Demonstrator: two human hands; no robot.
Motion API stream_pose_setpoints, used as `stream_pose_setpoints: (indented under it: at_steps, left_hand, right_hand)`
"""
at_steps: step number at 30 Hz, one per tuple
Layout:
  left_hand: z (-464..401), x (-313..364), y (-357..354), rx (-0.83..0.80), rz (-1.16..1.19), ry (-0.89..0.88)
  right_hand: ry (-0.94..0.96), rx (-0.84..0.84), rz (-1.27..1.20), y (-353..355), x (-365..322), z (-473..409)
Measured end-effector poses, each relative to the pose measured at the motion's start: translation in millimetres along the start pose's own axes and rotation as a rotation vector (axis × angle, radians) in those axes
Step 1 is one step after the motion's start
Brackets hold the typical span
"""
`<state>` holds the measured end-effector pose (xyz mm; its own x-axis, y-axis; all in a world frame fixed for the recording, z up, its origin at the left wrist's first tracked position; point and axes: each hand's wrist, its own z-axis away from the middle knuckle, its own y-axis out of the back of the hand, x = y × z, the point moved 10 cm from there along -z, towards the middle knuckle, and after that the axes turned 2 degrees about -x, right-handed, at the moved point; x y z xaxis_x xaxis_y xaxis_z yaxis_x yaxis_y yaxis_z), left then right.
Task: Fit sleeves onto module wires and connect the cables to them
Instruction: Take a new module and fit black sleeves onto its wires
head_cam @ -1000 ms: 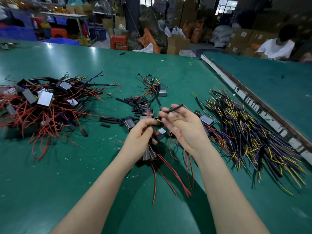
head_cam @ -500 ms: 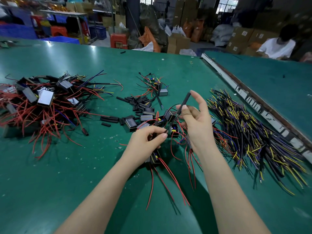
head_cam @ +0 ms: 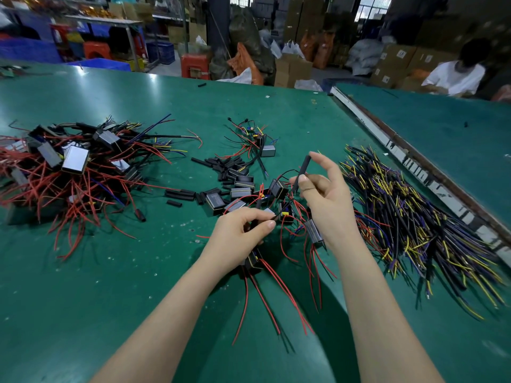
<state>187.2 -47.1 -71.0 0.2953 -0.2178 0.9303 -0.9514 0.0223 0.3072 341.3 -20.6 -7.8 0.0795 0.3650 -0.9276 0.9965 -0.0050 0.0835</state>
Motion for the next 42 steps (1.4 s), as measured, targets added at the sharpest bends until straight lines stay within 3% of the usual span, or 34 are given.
stream_pose_setpoints:
  at_steps: [15,23,31,35,42]
  left_hand:
    - [1,-1,2,0.018,-0.013,0.013]
    - [1,-1,8,0.064,-0.054,0.005]
    - [-1,-1,14,0.101,0.078,0.015]
    - [0,-3,17,0.150,0.132,0.034]
    - [0,-4,28,0.290,0.146,0.018]
  right_hand:
    - [-0.002,0.002,0.015,3,3,-1]
    - [0.074,-0.127,0.289,-10,3,1]
    - [-0.096,0.059,-0.130,-5,21,0]
    - [-0.123,0.073,-0.128,-19,27,5]
    - [-0.144,-0.059,-0.056,-51,34,13]
